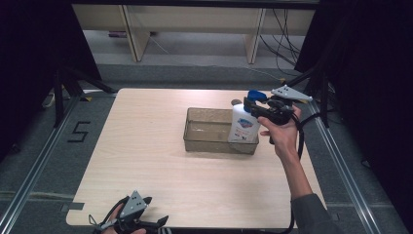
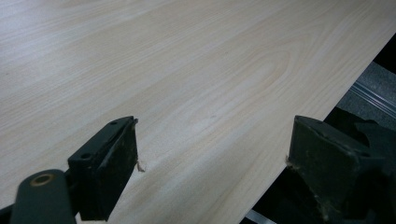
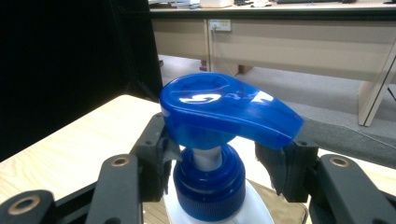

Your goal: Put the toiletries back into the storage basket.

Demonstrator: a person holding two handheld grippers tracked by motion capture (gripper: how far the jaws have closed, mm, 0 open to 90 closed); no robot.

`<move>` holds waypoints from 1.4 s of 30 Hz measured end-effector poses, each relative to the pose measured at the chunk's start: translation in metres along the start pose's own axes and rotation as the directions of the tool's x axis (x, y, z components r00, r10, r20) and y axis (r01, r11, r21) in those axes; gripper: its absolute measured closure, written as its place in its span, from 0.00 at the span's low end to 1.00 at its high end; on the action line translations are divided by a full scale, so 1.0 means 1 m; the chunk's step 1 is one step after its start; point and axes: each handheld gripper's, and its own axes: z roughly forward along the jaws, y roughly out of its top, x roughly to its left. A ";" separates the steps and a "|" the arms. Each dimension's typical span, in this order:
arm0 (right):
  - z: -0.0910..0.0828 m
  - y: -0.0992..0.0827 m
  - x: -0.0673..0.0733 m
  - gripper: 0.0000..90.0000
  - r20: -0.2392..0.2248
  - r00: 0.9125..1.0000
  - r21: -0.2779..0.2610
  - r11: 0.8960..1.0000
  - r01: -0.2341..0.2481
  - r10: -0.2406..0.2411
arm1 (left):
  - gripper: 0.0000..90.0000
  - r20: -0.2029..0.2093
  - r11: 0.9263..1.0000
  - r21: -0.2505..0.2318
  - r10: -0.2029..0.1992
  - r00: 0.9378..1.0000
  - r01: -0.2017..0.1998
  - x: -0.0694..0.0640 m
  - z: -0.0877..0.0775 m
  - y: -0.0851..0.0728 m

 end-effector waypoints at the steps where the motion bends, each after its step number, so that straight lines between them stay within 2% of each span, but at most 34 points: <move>1: 0.000 0.000 0.000 0.51 -0.007 1.000 -0.001 1.000 0.001 -0.001 | 0.17 0.006 1.000 0.009 0.002 1.000 -0.002 0.000 -0.001 0.000; 3: 0.000 -0.001 -0.001 0.49 -0.012 1.000 -0.003 1.000 -0.005 0.005 | 0.17 0.006 1.000 0.008 0.002 1.000 -0.002 0.000 0.000 0.000; 4: 0.000 -0.001 0.001 0.49 -0.010 0.999 0.000 1.000 -0.031 0.031 | 0.17 0.005 1.000 0.008 0.002 1.000 -0.002 0.000 0.000 0.000; 5: 0.000 -0.001 -0.001 0.49 -0.011 1.000 -0.004 1.000 -0.014 0.014 | 0.17 0.006 1.000 0.009 0.002 1.000 -0.002 0.000 0.000 0.000; 7: 0.000 -0.001 -0.002 0.48 -0.014 1.000 -0.002 1.000 -0.013 0.013 | 0.17 0.005 1.000 0.007 0.001 1.000 -0.001 0.000 0.000 0.000; 10: -0.001 -0.002 -0.002 0.46 -0.034 0.999 -0.002 1.000 -0.031 0.030 | 0.17 0.007 1.000 0.008 0.001 1.000 -0.001 0.001 0.000 0.000; 16: -0.002 -0.002 -0.003 0.44 -0.040 0.998 0.004 0.999 -0.045 0.045 | 0.17 0.005 1.000 0.008 0.000 1.000 0.000 0.001 0.000 0.000; 21: -0.001 -0.003 -0.004 0.37 -0.040 0.998 0.003 0.999 -0.050 0.051 | 0.17 0.003 1.000 0.006 0.000 1.000 0.000 0.000 0.000 0.000; 24: -0.001 -0.003 -0.003 0.34 -0.057 0.996 0.008 0.998 -0.063 0.063 | 0.17 0.005 1.000 0.007 0.000 1.000 0.000 0.001 0.000 0.000; 27: 0.000 -0.004 -0.002 0.33 -0.062 0.996 0.012 0.998 -0.061 0.062 | 0.17 0.007 1.000 0.009 0.001 1.000 -0.001 0.000 0.000 0.000; 28: 0.000 -0.003 -0.003 0.33 -0.050 0.998 0.009 0.999 -0.043 0.044 | 0.17 0.007 1.000 0.008 0.000 1.000 0.000 0.000 0.000 0.000; 33: -0.002 -0.004 -0.002 0.32 -0.049 0.996 0.017 0.997 -0.079 0.080 | 0.17 0.001 1.000 0.015 0.011 1.000 -0.011 0.002 -0.001 0.000; 34: -0.002 -0.004 -0.003 0.32 -0.050 0.997 0.014 0.998 -0.065 0.066 | 0.17 0.004 1.000 0.006 -0.001 1.000 0.001 0.001 0.000 0.000; 39: -0.008 -0.004 -0.003 0.30 -0.053 0.996 0.005 0.998 -0.070 0.071 | 0.17 0.006 1.000 0.008 0.001 1.000 -0.001 0.000 0.000 0.000; 42: -0.011 -0.004 -0.003 0.29 -0.043 0.998 -0.004 0.999 -0.052 0.051 | 0.17 0.005 1.000 0.007 0.002 1.000 -0.002 0.001 0.000 0.000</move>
